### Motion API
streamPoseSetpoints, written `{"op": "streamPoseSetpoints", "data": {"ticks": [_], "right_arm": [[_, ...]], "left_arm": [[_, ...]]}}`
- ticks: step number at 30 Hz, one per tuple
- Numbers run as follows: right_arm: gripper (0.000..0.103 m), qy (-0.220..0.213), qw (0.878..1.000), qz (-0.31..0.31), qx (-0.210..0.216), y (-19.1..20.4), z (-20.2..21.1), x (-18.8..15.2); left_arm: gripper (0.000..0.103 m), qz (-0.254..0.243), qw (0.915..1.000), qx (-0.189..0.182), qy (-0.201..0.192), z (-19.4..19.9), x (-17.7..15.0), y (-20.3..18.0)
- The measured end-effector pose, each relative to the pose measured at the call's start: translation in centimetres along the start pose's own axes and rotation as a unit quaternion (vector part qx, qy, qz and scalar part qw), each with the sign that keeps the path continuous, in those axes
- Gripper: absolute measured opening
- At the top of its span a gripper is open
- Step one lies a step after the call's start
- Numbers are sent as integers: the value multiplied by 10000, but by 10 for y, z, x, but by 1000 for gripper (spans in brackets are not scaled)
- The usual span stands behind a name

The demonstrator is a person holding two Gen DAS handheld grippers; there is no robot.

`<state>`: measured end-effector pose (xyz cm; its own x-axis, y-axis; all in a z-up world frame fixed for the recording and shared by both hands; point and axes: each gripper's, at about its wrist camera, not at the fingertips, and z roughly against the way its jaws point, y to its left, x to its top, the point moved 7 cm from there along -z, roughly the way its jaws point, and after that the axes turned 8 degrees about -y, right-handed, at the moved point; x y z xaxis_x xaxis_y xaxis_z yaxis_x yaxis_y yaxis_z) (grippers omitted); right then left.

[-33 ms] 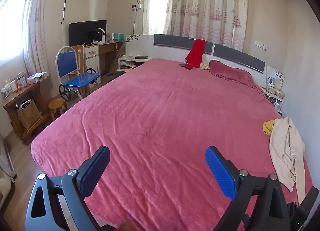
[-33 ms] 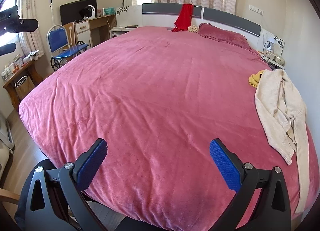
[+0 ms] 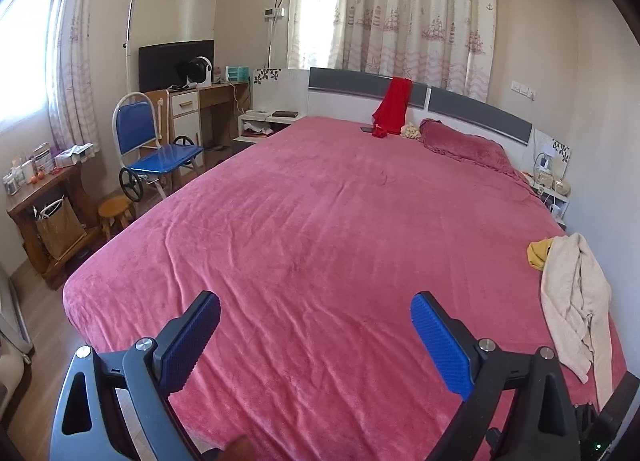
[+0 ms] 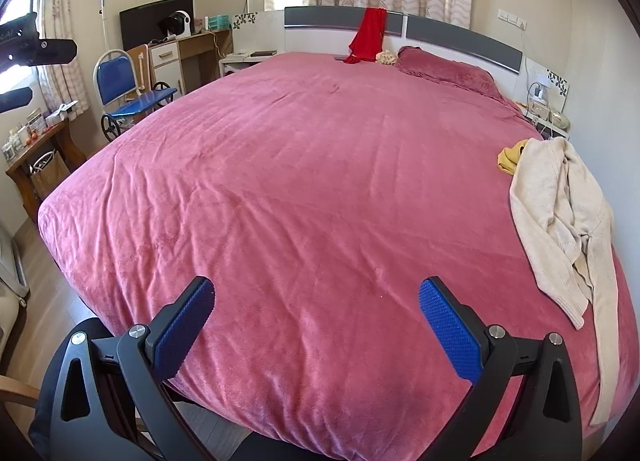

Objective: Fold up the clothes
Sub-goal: 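Move both tools toward the cream sweater lying at the bed edge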

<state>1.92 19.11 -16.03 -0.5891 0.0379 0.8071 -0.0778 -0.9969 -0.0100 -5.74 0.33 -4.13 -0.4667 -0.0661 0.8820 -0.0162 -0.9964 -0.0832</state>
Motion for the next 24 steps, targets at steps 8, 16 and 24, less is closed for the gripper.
{"op": "streamPoseSetpoints", "data": {"ticks": [8, 16, 24], "right_arm": [[103, 83, 9999, -41, -108, -1, -6, -5], [103, 134, 9995, -150, -244, -18, -7, -10], [103, 389, 9958, -526, -638, -71, -13, -23]], "left_arm": [[97, 4, 9990, 184, 401, -12, -14, 4], [97, -164, 9982, 130, 561, -28, -22, 0], [90, -431, 9933, -73, 1072, -63, -65, -14]]}}
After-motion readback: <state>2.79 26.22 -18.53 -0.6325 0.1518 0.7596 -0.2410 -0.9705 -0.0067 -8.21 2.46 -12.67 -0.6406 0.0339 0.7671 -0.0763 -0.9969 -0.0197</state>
